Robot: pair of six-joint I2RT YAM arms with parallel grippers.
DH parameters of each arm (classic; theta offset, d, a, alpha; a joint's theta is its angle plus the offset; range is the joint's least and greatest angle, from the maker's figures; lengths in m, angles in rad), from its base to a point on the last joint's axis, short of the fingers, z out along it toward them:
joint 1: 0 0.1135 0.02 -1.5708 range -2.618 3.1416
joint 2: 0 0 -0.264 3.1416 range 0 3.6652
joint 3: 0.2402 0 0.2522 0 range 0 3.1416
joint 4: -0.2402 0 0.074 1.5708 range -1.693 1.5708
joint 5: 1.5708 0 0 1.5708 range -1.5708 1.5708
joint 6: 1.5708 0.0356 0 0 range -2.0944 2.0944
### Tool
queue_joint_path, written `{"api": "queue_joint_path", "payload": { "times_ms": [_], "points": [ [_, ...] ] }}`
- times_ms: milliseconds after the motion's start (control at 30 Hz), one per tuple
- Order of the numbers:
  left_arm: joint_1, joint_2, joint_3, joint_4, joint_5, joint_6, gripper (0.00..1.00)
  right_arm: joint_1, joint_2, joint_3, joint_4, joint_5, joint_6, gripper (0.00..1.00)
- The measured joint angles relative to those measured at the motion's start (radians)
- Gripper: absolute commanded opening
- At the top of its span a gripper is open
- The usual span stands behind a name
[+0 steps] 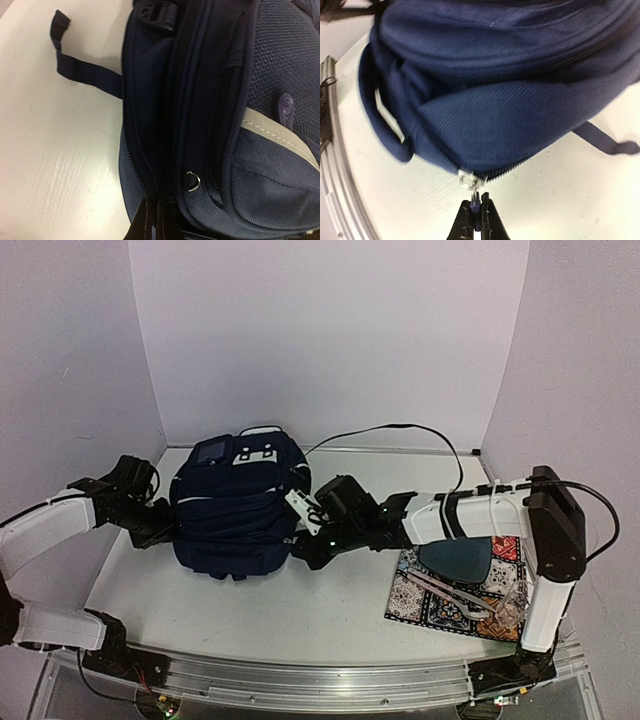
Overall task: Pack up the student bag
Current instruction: Zip the student bag into the largest pocket of the bag, then hold the largest pocket of the student bag.
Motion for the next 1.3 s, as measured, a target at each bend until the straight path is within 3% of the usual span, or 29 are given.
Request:
{"api": "queue_joint_path", "payload": {
  "times_ms": [100, 233, 333, 467, 800, 1000, 1200, 1300],
  "points": [
    [0.019, 0.09, 0.056, -0.002, -0.023, 0.046, 0.04, 0.02, 0.017, 0.041, -0.024, -0.004, -0.001, 0.0],
    [0.049, 0.163, 0.107, 0.003, -0.058, 0.078, 0.21, 0.06, 0.09, 0.135, -0.064, -0.013, 0.016, 0.0],
    [0.073, 0.17, 0.128, 0.035, -0.077, 0.087, 0.41, 0.085, 0.154, 0.213, -0.096, -0.015, 0.034, 0.0],
    [0.079, 0.123, 0.129, 0.049, -0.063, 0.07, 0.54, 0.108, 0.236, 0.334, -0.11, -0.032, 0.062, 0.0],
    [0.062, -0.145, -0.072, 0.056, 0.14, -0.144, 0.59, 0.127, 0.377, 0.546, -0.127, -0.062, 0.109, 0.0],
    [-0.003, -0.248, -0.139, 0.049, 0.205, -0.311, 0.59, 0.133, 0.445, 0.643, -0.131, -0.087, 0.129, 0.0],
    [-0.135, -0.245, -0.165, 0.095, 0.201, -0.442, 0.53, 0.136, 0.453, 0.654, -0.131, -0.092, 0.137, 0.0],
    [-0.189, -0.208, -0.186, 0.141, 0.193, -0.484, 0.45, 0.137, 0.453, 0.654, -0.132, -0.092, 0.138, 0.0]
  ]
}}
